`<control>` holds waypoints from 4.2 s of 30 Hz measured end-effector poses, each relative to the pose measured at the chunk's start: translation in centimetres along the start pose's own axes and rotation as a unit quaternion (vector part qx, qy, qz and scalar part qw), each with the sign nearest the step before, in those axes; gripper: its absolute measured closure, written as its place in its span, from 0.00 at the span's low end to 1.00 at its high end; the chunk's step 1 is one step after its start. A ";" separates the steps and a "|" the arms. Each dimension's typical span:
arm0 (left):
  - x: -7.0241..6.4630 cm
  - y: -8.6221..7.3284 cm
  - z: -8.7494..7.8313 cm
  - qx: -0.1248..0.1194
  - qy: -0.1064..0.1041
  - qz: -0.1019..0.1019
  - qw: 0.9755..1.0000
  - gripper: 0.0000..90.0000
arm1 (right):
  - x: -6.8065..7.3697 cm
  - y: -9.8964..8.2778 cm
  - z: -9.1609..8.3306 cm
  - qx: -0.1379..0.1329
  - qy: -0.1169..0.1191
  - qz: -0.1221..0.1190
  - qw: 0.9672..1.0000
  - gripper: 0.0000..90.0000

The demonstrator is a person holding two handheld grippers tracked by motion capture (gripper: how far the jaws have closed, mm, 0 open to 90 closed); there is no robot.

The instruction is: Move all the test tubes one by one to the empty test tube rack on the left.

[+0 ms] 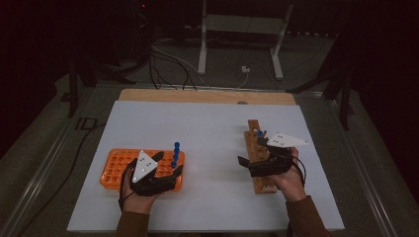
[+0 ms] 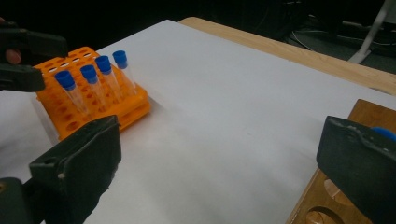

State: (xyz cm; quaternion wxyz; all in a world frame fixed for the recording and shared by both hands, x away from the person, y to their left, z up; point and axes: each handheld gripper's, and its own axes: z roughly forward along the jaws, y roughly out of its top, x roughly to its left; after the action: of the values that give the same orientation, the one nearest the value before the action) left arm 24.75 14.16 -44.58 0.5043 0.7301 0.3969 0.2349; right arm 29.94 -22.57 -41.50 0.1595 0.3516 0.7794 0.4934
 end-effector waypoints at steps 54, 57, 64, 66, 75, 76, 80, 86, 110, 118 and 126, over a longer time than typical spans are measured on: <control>-2.0 1.1 1.1 0.001 0.002 -0.022 1.000 0.00 | -7.7 -1.2 4.4 0.056 -0.124 0.032 0.990 0.75; -2.0 1.0 1.1 0.002 0.001 -0.022 1.000 0.01 | -7.7 -1.2 4.6 0.054 -0.132 0.026 0.989 0.83; -2.1 1.0 1.3 0.004 -0.002 -0.021 1.000 0.01 | -7.6 -1.1 4.9 0.055 -0.135 0.022 0.989 0.84; -2.1 1.0 1.2 0.005 -0.002 -0.022 1.000 0.01 | -7.4 -1.1 5.0 0.054 -0.137 0.019 0.989 0.84; -2.1 0.9 1.3 0.006 -0.003 -0.023 1.000 0.01 | -7.2 -1.1 4.8 0.061 -0.141 0.024 0.988 0.84; -2.1 0.9 1.3 0.007 -0.003 -0.023 1.000 0.01 | -7.2 -1.1 4.8 0.061 -0.141 0.024 0.988 0.84; -2.0 0.9 1.3 0.008 -0.002 -0.024 1.000 0.01 | -7.2 -1.0 4.4 0.053 -0.140 0.033 0.988 0.84; -2.1 0.9 1.4 0.009 -0.003 -0.024 1.000 0.01 | -6.8 -0.3 3.3 0.034 -0.140 0.034 0.989 0.84; -2.9 1.0 1.6 0.005 -0.001 -0.009 1.000 0.01 | -3.9 3.8 -1.5 -0.028 -0.084 -0.009 0.996 0.84; -4.3 1.4 1.6 -0.001 -0.001 0.016 1.000 0.01 | -2.1 2.0 -0.6 -0.016 -0.048 -0.011 0.999 0.84; -5.3 1.6 1.9 -0.005 -0.002 0.027 1.000 0.01 | -1.3 0.5 0.4 -0.003 -0.025 -0.004 1.000 0.84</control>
State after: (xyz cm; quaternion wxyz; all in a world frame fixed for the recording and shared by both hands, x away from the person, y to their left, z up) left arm 23.66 8.55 -43.53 0.5022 0.7386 0.3750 0.2482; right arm 31.37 -23.07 -41.35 0.1820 0.3598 0.7755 0.4859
